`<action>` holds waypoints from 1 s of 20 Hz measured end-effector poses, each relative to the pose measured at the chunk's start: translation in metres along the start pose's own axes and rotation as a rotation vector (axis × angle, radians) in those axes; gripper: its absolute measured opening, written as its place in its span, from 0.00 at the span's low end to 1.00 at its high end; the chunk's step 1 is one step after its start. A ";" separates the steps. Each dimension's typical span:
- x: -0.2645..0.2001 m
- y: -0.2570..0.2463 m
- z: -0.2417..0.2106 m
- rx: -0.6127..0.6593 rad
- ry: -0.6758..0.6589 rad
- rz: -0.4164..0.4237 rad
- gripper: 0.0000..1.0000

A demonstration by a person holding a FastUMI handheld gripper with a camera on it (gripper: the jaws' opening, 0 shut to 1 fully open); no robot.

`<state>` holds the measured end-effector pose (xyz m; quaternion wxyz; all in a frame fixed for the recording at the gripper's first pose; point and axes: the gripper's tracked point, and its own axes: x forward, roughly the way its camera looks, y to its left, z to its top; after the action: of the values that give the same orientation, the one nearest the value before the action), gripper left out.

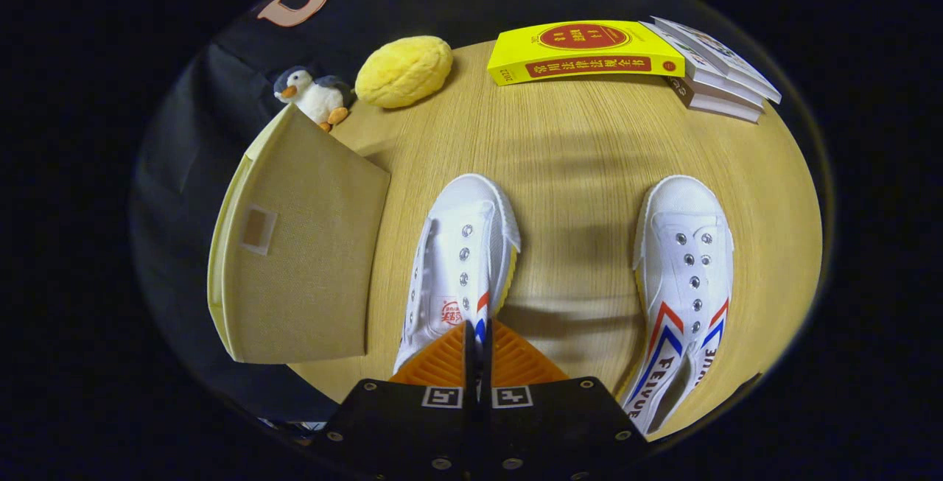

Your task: Open the storage box then place both shoes into the box .Put the left shoe in first, then the right shoe, with the right side of both shoes facing outward in a uniform manner.

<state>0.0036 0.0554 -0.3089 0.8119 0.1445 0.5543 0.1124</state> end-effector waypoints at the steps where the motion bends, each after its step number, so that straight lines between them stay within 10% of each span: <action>1: -0.001 0.002 -0.001 0.001 0.004 0.005 0.00; 5: -0.008 0.023 0.003 0.030 -0.027 0.082 0.00; 10: 0.006 0.013 -0.014 -0.080 0.019 -0.039 0.00; 16: -0.023 0.045 0.010 0.132 -0.091 0.193 0.00; 20: -0.016 0.024 -0.019 -0.080 -0.017 0.066 0.00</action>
<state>-0.0205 0.0747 -0.2933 0.8176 0.1309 0.5375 0.1598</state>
